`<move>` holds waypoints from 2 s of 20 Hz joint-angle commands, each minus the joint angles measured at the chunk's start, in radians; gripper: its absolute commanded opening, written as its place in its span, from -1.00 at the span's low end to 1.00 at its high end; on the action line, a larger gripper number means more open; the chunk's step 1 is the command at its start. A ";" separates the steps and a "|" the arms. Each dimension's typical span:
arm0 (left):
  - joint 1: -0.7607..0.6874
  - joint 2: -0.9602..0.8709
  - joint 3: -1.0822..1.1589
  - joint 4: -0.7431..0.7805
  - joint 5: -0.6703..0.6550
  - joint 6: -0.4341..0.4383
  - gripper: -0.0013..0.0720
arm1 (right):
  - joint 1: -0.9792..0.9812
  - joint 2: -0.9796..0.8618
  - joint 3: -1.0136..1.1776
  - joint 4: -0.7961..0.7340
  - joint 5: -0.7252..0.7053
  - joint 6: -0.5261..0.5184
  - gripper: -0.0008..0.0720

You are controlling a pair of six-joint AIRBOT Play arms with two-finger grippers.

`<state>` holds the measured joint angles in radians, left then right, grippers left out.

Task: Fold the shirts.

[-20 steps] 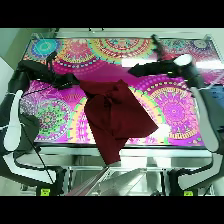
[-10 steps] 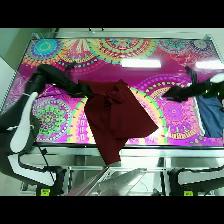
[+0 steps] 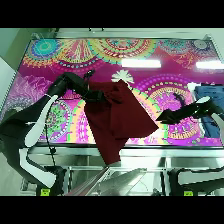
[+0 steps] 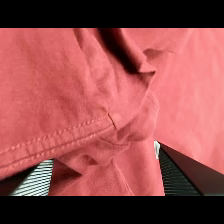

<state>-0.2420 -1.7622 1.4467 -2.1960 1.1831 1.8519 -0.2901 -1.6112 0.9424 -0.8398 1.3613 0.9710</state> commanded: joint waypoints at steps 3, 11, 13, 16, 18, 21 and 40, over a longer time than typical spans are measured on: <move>-0.006 -0.005 0.000 0.001 -0.019 -0.002 0.95 | 0.131 -0.002 -0.071 0.018 -0.042 -0.038 0.13; -0.003 0.032 0.000 -0.003 -0.005 -0.020 0.95 | 0.114 -0.007 0.278 -0.141 -0.149 0.066 -0.93; -0.003 0.068 0.000 -0.002 -0.021 -0.021 0.95 | 0.102 -0.040 0.444 -0.179 -0.188 0.078 -0.93; -0.011 0.089 0.000 0.003 -0.033 -0.052 0.95 | 0.109 -0.142 0.642 -0.121 -0.212 0.114 -0.93; -0.036 0.074 0.000 0.002 -0.057 -0.074 0.95 | 0.122 -0.207 0.711 -0.079 -0.226 0.114 -0.93; -0.097 0.054 0.000 -0.004 -0.113 -0.079 0.95 | 0.132 -0.240 0.745 -0.080 -0.261 0.116 -0.26; -0.097 -0.158 0.501 0.287 0.268 -0.144 0.95 | -0.150 0.202 -0.019 -0.071 -0.021 0.241 0.02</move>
<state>-0.3695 -1.9129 1.8736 -1.9804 1.3247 1.7149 -0.4473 -1.5105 1.1347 -0.9169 1.4067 1.2095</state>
